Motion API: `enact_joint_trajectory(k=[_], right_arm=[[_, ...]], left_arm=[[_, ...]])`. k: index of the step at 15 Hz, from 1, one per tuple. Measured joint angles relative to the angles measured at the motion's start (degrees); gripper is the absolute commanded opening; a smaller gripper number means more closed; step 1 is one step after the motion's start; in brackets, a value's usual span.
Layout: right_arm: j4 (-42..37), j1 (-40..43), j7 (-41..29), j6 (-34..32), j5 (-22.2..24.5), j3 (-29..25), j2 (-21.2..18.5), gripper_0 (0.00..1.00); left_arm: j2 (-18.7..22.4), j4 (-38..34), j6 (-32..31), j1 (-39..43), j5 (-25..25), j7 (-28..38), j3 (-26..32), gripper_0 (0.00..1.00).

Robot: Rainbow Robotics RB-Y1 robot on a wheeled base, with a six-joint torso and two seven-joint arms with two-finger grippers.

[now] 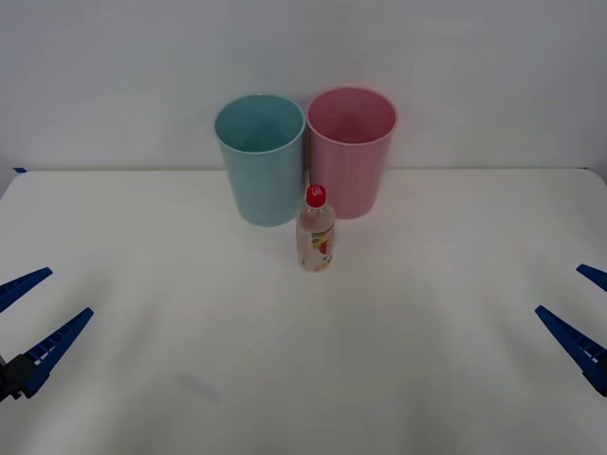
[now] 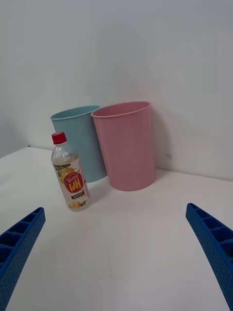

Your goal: Grasp the object on the table and drop it into the matching bin: aluminum can to the light blue bin, PET bottle to the pink bin.

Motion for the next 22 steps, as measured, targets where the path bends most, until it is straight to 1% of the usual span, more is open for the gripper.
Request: enact_joint_trajectory(k=[3, 4, 8, 11, 19, 22], right_arm=[[0.0, -0.01, 0.02, -0.06, 0.06, 0.02, 0.23, 1.0], [-0.06, -0.14, 0.05, -0.34, 0.4, 0.16, 1.0, 1.0], [-1.41, -0.31, -0.19, -0.21, 0.77, 0.92, 1.11, 1.0], [-1.41, -1.46, -0.06, 0.22, 2.23, 2.2, 1.11, 1.0], [-1.41, -6.44, -1.91, 4.22, 7.37, 7.94, 1.08, 1.0], [-1.41, -7.94, -3.08, 7.71, 7.88, 11.77, 0.04, 1.0]], left_arm=[[0.0, 0.0, 0.0, 0.0, 0.0, 0.0, 0.0, 1.0], [0.0, 0.0, 0.0, 0.0, 0.0, 0.0, 0.0, 1.0], [0.0, 0.0, 0.0, 0.0, 0.0, 0.0, 0.0, 1.0], [0.0, 0.0, 0.0, 0.0, 0.0, 0.0, 0.0, 1.0], [0.0, 0.0, 0.0, 0.0, 0.0, 0.0, 0.0, 1.0], [0.0, 0.0, 0.0, 0.0, 0.0, 0.0, 0.0, 1.0]])
